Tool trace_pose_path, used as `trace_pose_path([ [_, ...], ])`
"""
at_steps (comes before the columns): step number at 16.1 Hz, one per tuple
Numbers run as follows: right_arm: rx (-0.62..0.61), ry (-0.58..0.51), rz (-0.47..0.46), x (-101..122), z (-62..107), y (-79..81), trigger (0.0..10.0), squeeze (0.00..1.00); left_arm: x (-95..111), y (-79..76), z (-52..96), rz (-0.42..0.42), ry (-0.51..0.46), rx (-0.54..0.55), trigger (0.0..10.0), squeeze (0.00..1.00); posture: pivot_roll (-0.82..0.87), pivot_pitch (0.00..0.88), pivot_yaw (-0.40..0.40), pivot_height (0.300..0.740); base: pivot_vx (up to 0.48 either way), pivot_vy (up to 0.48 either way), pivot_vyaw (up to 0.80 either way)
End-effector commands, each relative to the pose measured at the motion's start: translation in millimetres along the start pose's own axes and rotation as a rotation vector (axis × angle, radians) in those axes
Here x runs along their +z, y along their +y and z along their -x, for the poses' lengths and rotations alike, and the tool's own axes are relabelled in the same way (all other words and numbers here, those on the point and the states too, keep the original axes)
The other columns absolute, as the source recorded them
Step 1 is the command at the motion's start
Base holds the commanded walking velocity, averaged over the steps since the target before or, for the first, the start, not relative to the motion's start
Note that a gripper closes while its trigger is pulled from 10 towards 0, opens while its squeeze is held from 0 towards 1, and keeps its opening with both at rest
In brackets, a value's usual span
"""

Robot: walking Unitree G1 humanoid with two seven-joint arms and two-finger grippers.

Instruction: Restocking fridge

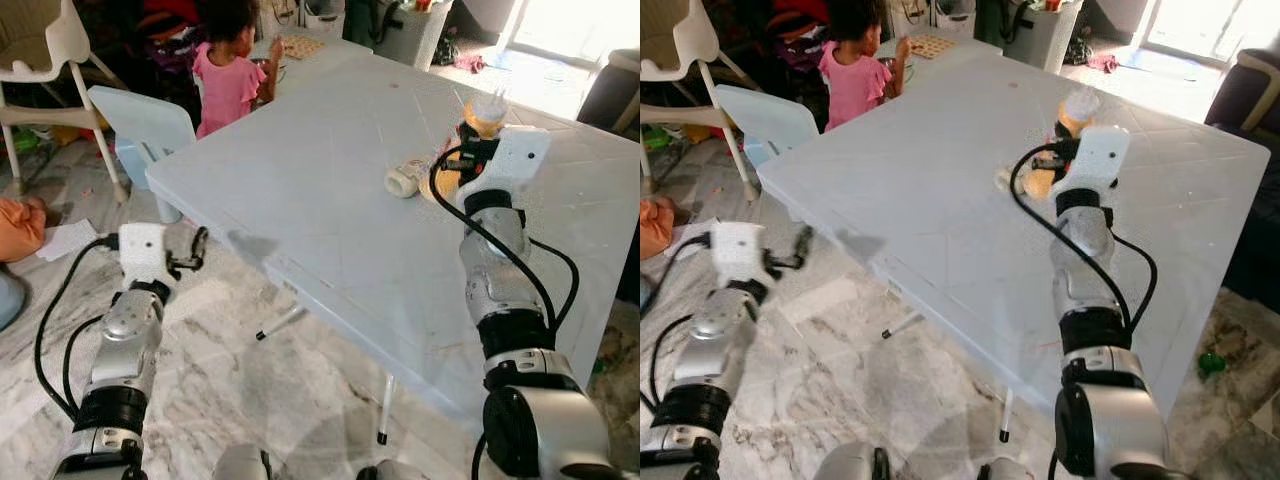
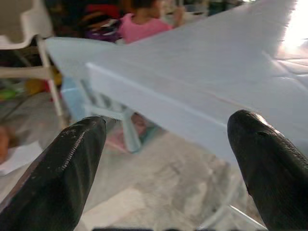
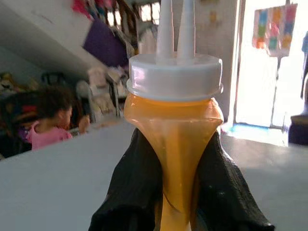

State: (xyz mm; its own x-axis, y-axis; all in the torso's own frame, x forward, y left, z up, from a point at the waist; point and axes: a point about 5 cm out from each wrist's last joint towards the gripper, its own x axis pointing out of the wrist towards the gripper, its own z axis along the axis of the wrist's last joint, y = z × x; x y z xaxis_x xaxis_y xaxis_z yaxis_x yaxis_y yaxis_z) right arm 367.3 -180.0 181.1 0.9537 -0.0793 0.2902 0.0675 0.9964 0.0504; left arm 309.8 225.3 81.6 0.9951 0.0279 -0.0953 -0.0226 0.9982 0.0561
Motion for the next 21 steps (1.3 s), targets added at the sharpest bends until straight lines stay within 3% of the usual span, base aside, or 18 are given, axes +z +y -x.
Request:
trace_pose_path([
  [1,0.014,-0.008,-0.013,7,-3.8,4.5,10.0,0.0,3,1.7,-0.9,-0.006,-0.001,0.02,10.0,0.0,0.07,0.005,0.023,0.74,0.0,0.0,0.0],
  [5,0.004,0.091,-0.035,-10,27.0,5.7,10.0,0.0,2,0.5,-0.3,0.0,0.012,0.052,10.0,0.0,0.05,0.009,0.022,0.74,0.0,0.0,0.0],
  [10,0.016,0.138,-0.009,-20,50.5,6.4,10.0,0.0,3,-7.4,-2.1,-0.001,0.008,0.039,10.0,0.0,0.04,0.01,0.027,0.74,0.0,0.0,0.0],
  [11,0.016,0.126,-0.02,-19,50.9,6.7,10.0,0.0,4,-7.5,-2.3,-0.003,0.003,0.042,10.0,0.0,0.04,0.01,0.027,0.74,0.0,0.0,0.0],
  [12,0.079,0.038,0.079,-9,49.5,7.6,10.0,0.0,5,-8.3,-3.1,-0.002,-0.004,0.046,10.0,0.0,0.04,0.008,0.025,0.74,0.0,0.0,0.0],
  [21,0.072,0.09,0.088,-20,57.3,7.0,10.0,0.0,5,-9.6,-4.3,-0.02,-0.007,0.047,10.0,0.0,0.04,0.006,0.021,0.74,0.0,0.0,0.0],
])
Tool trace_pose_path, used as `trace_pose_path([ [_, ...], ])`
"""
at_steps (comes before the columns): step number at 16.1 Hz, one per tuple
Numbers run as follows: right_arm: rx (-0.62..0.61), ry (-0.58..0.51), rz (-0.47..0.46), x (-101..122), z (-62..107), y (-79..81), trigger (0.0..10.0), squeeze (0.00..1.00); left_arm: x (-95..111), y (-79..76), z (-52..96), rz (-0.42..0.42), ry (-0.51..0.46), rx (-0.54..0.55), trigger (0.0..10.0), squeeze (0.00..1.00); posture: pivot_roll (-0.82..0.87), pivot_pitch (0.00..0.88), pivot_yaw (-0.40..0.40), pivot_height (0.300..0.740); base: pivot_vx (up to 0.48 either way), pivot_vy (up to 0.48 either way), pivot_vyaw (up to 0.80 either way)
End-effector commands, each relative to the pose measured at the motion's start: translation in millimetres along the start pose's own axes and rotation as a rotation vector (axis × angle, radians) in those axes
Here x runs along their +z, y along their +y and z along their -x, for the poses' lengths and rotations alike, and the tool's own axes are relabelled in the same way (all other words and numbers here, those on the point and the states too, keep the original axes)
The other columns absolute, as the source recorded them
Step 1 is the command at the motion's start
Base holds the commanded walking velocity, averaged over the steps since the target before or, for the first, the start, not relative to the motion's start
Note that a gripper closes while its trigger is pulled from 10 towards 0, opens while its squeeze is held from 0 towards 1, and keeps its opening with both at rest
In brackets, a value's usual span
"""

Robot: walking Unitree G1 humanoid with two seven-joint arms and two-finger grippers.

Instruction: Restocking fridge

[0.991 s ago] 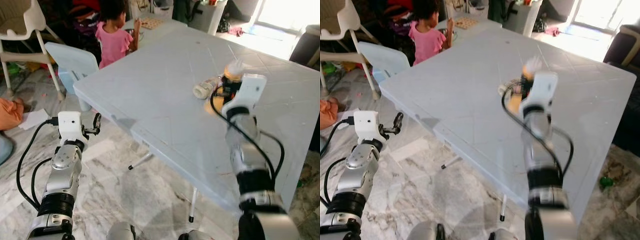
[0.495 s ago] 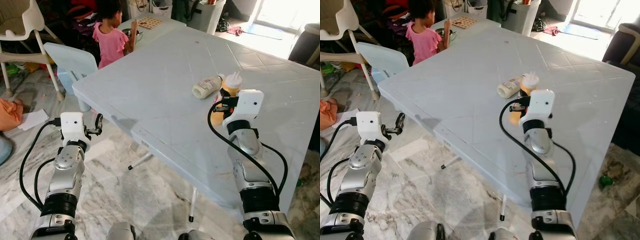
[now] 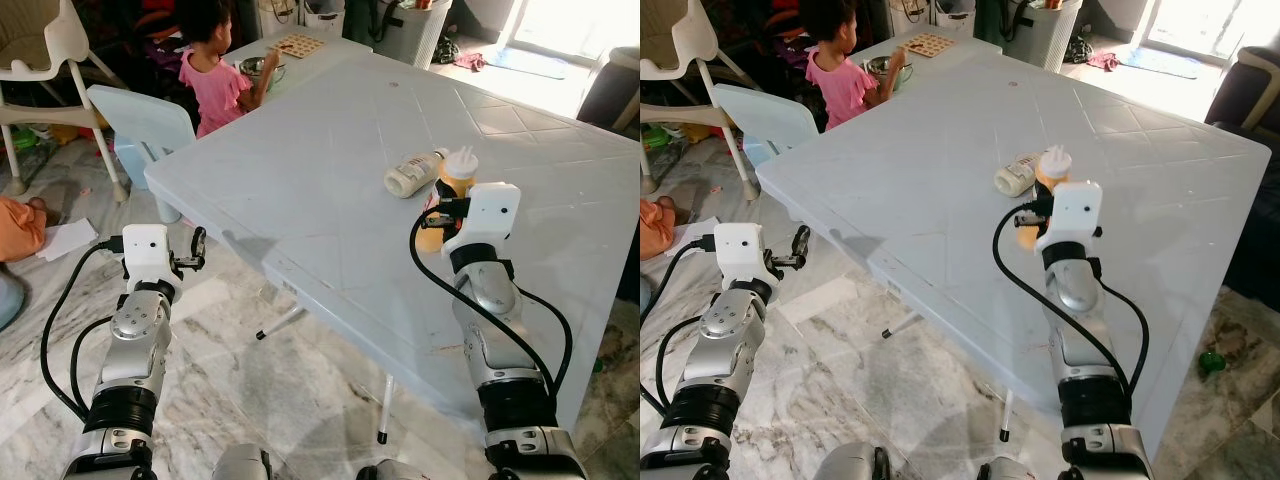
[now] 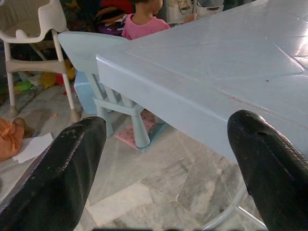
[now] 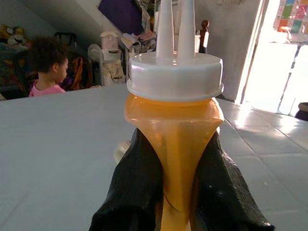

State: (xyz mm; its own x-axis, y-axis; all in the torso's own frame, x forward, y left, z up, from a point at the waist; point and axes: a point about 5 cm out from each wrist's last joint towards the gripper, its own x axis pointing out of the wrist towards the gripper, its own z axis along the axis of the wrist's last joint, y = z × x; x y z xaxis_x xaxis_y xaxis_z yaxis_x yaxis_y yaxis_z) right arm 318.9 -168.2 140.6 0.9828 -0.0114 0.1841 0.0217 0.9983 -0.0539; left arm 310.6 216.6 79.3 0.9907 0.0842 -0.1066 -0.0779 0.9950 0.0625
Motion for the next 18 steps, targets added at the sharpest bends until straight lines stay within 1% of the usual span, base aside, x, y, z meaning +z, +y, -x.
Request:
trace_pose_path([
  [1,-0.001,-0.013,-0.001,4,-0.3,-0.8,10.0,0.0,7,-1.5,-3.6,-0.02,-0.022,-0.01,10.0,0.0,0.04,0.006,0.021,0.74,0.0,0.0,0.0],
  [4,0.0,0.022,-0.016,-2,3.3,-0.8,10.0,0.0,7,-3.6,-4.2,-0.026,-0.025,-0.018,10.0,0.0,0.04,0.005,0.021,0.74,0.0,0.0,0.0],
  [5,0.0,0.022,-0.012,-3,3.9,-0.6,10.0,0.04,7,-3.9,-4.2,-0.026,-0.025,-0.018,10.0,0.0,0.04,0.005,0.021,0.74,0.0,0.0,0.0],
  [6,-0.002,0.025,-0.021,-3,4.1,-0.8,10.0,0.91,7,-4.2,-4.2,-0.028,-0.026,-0.02,10.0,0.0,0.04,0.005,0.021,0.74,0.0,0.0,0.0],
  [7,-0.002,0.024,-0.024,-3,3.7,-1.2,10.0,1.0,7,-4.1,-4.4,-0.029,-0.026,-0.02,10.0,0.0,0.04,0.004,0.021,0.74,0.0,0.0,0.0],
  [11,-0.007,0.017,-0.022,0,1.8,-2.9,10.0,1.0,8,-4.6,-5.6,-0.033,-0.031,-0.021,10.0,0.0,0.04,0.001,0.021,0.74,0.0,0.0,0.0],
  [12,-0.007,-0.006,-0.022,9,-1.0,-2.5,10.0,1.0,9,-4.9,-5.8,-0.037,-0.034,-0.023,10.0,0.0,0.04,0.001,0.022,0.74,0.0,0.0,0.0],
  [13,-0.005,-0.016,-0.02,13,-1.9,-2.2,10.0,1.0,9,-5.1,-5.8,-0.038,-0.034,-0.024,10.0,0.0,0.04,0.001,0.022,0.74,0.0,0.0,0.0],
  [18,-0.009,-0.04,-0.03,23,1.1,-0.7,10.0,1.0,9,-7.8,-6.2,-0.038,-0.038,-0.03,10.0,0.0,0.03,0.0,0.018,0.74,0.0,0.0,0.0],
])
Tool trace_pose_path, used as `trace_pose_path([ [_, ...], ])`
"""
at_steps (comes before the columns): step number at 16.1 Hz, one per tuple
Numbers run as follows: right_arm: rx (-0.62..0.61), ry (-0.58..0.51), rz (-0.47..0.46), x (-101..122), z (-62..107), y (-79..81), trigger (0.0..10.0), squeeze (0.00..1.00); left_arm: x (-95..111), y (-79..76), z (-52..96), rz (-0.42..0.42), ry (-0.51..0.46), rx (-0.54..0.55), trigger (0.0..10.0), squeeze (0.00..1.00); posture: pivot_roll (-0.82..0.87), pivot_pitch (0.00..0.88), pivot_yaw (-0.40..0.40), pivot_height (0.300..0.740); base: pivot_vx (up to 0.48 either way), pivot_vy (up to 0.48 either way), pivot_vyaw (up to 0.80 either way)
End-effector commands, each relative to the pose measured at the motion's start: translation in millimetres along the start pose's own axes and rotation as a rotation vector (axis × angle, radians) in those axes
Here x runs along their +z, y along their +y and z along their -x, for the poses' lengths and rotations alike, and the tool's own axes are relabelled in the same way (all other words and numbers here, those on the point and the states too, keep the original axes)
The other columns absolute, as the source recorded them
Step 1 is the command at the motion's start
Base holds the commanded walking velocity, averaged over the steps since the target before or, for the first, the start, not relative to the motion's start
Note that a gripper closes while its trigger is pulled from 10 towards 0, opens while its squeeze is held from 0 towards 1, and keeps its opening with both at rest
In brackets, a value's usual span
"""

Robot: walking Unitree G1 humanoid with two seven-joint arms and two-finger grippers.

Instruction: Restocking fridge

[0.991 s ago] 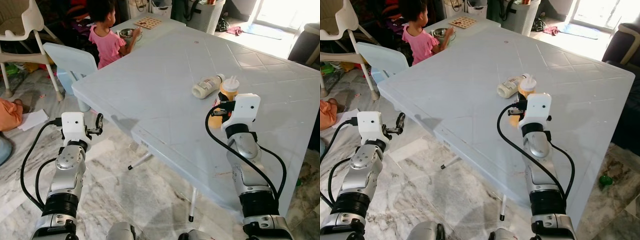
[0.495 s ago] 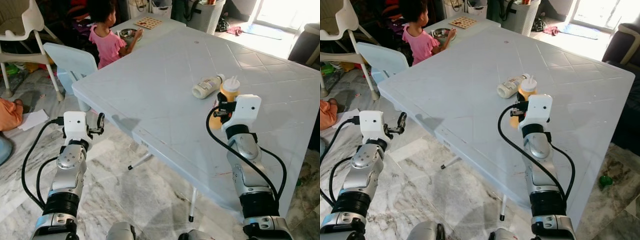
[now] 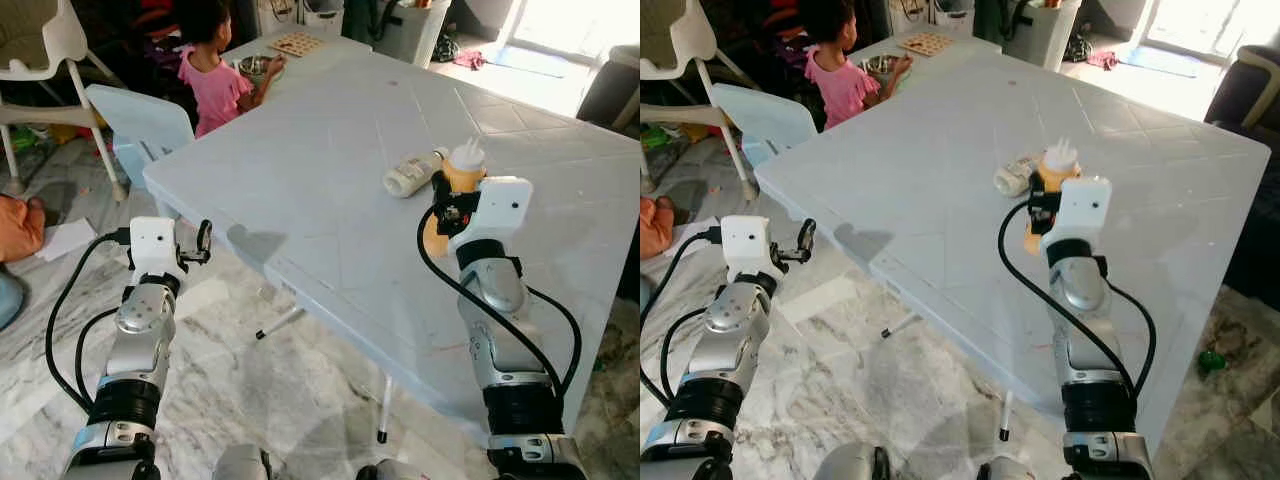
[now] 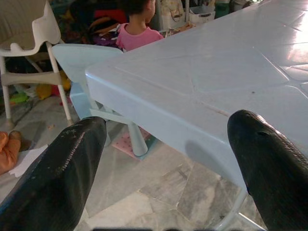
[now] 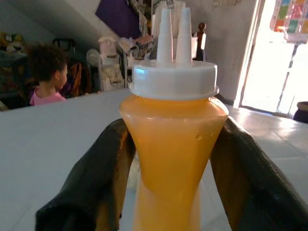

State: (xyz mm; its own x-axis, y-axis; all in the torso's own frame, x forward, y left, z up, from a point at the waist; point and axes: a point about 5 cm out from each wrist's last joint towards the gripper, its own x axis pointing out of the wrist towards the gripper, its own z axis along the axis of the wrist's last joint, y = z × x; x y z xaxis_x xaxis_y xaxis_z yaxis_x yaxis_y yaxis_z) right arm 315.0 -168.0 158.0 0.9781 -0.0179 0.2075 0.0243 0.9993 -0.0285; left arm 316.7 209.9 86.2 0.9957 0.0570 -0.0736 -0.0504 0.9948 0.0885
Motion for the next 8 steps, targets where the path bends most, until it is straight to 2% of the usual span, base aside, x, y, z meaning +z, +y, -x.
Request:
trace_pose_path([
  [1,0.0,-0.016,-0.006,5.8,2.4,1.0,10.0,1.0,0.7,-0.6,-1.4,-0.01,-0.002,-0.004,10.0,0.0,0.03,0.002,0.018,0.74,0.0,0.0,0.0],
  [8,-0.001,0.018,-0.01,1.8,11.1,0.4,10.0,1.0,1.1,-1.4,-1.3,-0.008,-0.006,-0.007,10.0,0.0,0.03,0.004,0.016,0.74,0.0,0.0,0.0],
])
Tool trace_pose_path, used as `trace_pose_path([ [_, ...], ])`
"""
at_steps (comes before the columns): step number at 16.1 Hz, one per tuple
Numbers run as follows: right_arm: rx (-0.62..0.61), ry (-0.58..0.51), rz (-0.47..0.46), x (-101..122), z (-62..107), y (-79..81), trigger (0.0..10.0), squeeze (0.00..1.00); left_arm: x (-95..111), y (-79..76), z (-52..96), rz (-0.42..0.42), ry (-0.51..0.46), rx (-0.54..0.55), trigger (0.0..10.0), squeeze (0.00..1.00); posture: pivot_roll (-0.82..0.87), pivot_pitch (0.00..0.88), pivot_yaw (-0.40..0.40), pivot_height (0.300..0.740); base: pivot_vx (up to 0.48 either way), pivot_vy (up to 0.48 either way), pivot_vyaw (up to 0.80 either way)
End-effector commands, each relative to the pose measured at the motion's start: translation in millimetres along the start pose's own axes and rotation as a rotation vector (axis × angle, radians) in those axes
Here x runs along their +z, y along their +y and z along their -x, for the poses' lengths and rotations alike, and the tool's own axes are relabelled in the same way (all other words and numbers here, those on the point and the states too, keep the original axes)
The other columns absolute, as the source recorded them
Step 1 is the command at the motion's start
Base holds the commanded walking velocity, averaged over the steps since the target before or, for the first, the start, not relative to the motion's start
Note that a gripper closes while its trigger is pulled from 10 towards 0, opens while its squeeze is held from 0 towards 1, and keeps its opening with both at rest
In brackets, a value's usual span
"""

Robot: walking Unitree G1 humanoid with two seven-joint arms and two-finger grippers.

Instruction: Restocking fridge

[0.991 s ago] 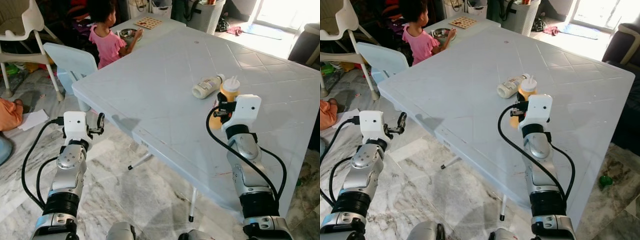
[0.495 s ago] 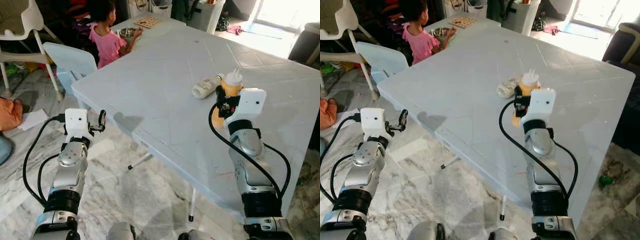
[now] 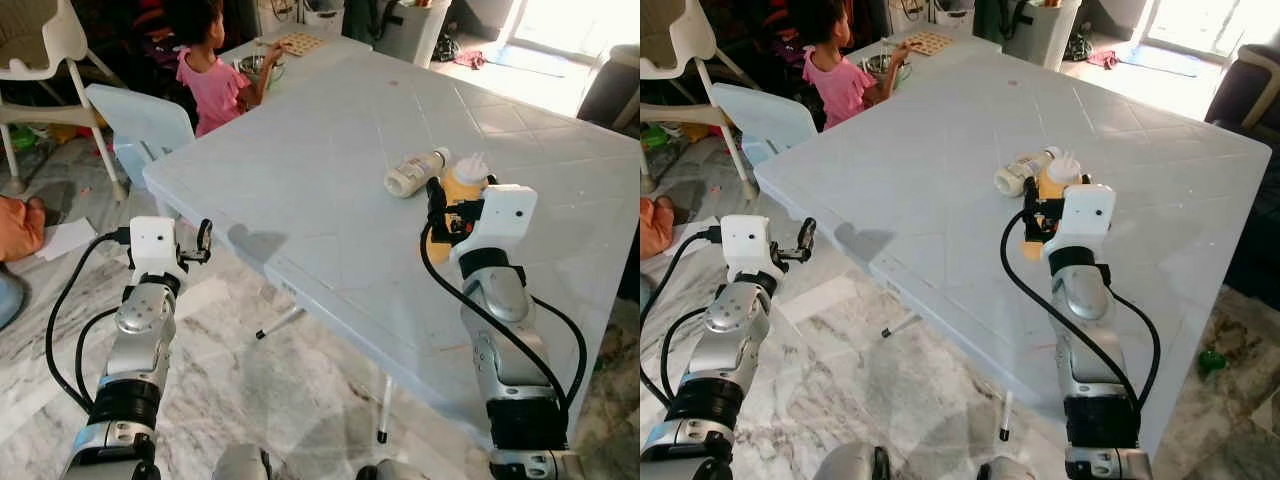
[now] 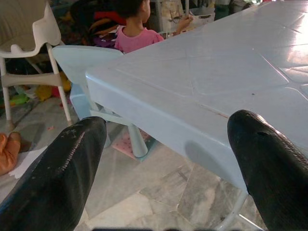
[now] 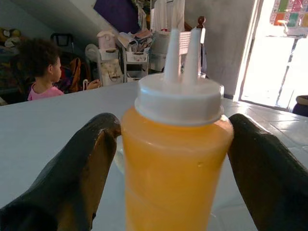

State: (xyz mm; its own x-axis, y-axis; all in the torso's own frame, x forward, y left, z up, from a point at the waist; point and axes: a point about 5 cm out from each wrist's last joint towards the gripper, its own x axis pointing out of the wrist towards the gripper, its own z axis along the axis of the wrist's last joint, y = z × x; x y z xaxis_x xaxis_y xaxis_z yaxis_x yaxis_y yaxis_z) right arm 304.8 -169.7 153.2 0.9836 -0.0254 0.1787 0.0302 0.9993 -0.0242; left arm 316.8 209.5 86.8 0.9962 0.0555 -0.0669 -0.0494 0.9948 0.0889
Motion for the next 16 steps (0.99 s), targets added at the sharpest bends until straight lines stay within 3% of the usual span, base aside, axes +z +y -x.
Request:
trace_pose_path([
  [1,0.006,-0.01,-0.006,4,0.2,2.2,10.0,1.0,1,-1.2,-1.5,-0.008,0.0,-0.007,10.0,0.0,0.03,0.003,0.016,0.74,0.0,0.0,0.0],
  [7,0.02,0.004,-0.017,5,0.8,3.4,10.0,1.0,1,-0.9,-2.5,-0.01,-0.002,-0.007,10.0,0.0,0.03,0.002,0.017,0.74,0.0,0.0,0.0],
  [8,0.025,0.003,-0.023,7,0.0,4.3,10.0,0.96,1,-0.9,-2.7,-0.01,-0.001,-0.009,10.0,0.0,0.03,0.001,0.018,0.74,0.0,0.0,0.0],
  [10,0.043,0.002,-0.035,13,-0.7,8.0,10.0,0.0,1,-1.2,-2.8,-0.01,0.003,-0.014,10.0,0.0,0.03,0.001,0.019,0.74,0.0,0.0,0.0],
  [13,0.036,0.009,-0.071,18,4.7,10.4,10.0,0.0,1,-2.0,-3.1,-0.009,0.005,-0.019,10.0,0.0,0.02,0.002,0.02,0.74,0.0,0.0,0.0],
  [16,0.011,0.003,-0.043,21,13.8,6.7,10.0,0.0,-2,-5.2,-2.9,0.002,0.022,-0.041,10.0,0.0,0.01,0.0,0.019,0.74,0.0,0.0,0.0],
])
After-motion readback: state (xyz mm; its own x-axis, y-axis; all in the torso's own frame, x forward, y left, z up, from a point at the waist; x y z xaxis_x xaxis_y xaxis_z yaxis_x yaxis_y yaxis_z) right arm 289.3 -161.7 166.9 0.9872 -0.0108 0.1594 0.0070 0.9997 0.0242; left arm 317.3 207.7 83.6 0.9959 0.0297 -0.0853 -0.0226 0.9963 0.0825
